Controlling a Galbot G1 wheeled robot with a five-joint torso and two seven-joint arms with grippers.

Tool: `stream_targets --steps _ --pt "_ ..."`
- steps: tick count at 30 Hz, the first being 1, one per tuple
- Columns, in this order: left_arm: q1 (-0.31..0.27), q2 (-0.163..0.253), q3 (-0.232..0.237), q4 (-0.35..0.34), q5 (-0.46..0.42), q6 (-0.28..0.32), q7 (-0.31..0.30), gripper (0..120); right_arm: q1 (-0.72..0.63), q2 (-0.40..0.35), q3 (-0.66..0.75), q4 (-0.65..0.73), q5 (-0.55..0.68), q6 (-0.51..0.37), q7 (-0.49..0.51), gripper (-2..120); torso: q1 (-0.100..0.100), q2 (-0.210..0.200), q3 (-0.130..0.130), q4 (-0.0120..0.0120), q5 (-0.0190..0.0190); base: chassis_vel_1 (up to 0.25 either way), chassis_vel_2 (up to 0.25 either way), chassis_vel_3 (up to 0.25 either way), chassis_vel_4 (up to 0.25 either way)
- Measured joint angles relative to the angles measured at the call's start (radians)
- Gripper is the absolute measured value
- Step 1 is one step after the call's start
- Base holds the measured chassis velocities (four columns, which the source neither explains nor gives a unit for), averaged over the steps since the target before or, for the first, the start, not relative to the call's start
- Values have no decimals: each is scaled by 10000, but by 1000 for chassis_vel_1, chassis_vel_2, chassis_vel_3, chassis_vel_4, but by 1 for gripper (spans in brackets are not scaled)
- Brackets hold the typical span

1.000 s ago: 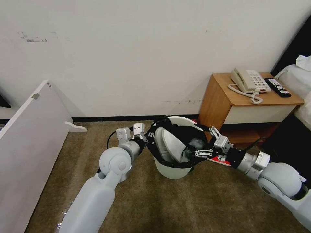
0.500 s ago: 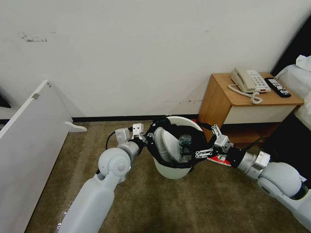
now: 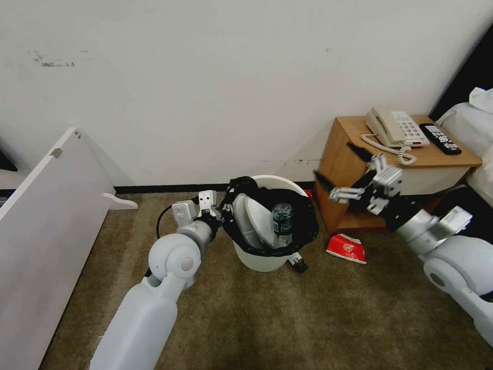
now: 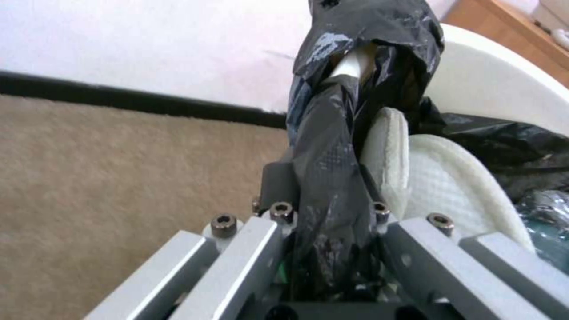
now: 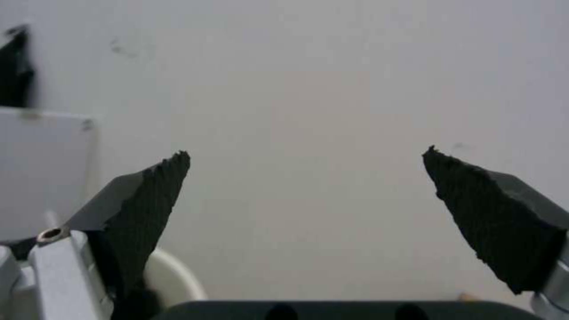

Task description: Pick up the trash bin, then pick up the garbage from the floor and place it into the trash bin.

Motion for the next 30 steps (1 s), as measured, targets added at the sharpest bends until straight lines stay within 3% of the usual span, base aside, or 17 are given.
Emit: stream_targets --steps 7,12,16,30 --pt "283 154 -447 -474 410 -40 45 4 210 290 371 268 428 -407 826 100 0 0 0 2 0 0 0 0 0" --pt "579 293 -921 -986 490 -42 33 4 407 741 409 377 502 -1497 2386 100 0 0 0 1 0 0 0 0 0" --pt "657 329 -1073 -1110 503 -54 29 4 389 894 396 415 401 -1880 3009 100 0 0 0 1 -1 0 0 0 0" --pt "699 311 -1130 -1302 447 -62 -11 4 272 1102 394 255 -151 -1696 3053 100 0 0 0 0 0 0 0 0 0"
